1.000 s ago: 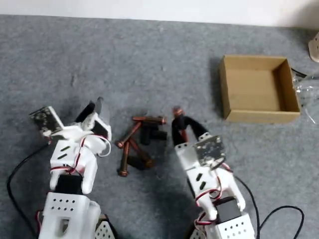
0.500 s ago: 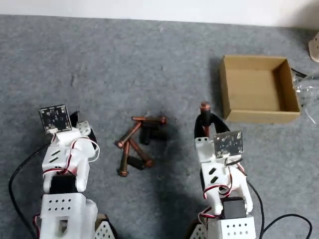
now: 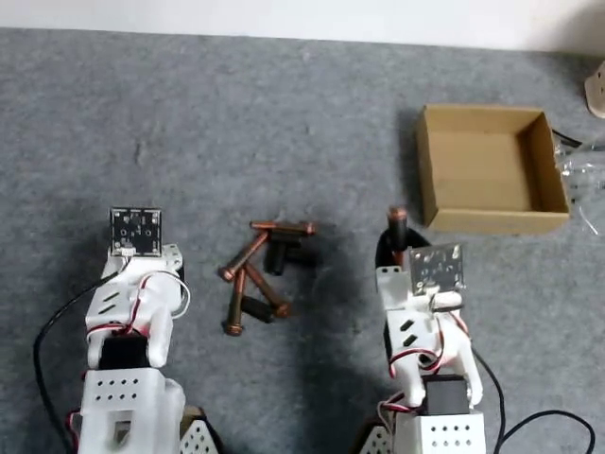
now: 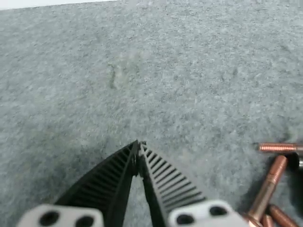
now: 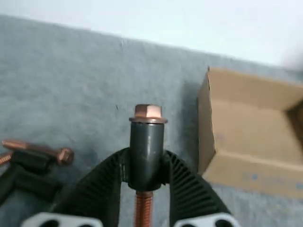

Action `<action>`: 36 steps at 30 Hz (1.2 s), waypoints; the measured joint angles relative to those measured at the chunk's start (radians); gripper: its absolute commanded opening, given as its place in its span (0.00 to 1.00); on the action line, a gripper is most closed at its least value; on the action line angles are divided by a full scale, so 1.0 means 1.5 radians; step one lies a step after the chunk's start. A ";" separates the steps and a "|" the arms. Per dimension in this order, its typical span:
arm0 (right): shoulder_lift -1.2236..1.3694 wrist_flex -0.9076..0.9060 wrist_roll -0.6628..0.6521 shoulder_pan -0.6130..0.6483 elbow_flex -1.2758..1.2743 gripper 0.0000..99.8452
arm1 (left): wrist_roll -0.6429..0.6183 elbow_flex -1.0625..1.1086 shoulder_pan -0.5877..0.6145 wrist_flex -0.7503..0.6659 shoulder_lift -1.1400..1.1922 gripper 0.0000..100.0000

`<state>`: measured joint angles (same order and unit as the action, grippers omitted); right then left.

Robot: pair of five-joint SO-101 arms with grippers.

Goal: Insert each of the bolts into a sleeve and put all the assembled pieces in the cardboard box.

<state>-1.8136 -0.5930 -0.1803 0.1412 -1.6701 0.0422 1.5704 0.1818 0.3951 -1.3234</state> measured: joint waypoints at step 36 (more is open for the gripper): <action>1.028 0.017 0.247 -0.103 0.780 0.00 | 0.031 0.001 0.000 -0.006 0.000 0.00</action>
<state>-0.2716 -0.5669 0.1895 -0.0138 -0.4994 0.0882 1.5719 0.1818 0.3859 -1.3234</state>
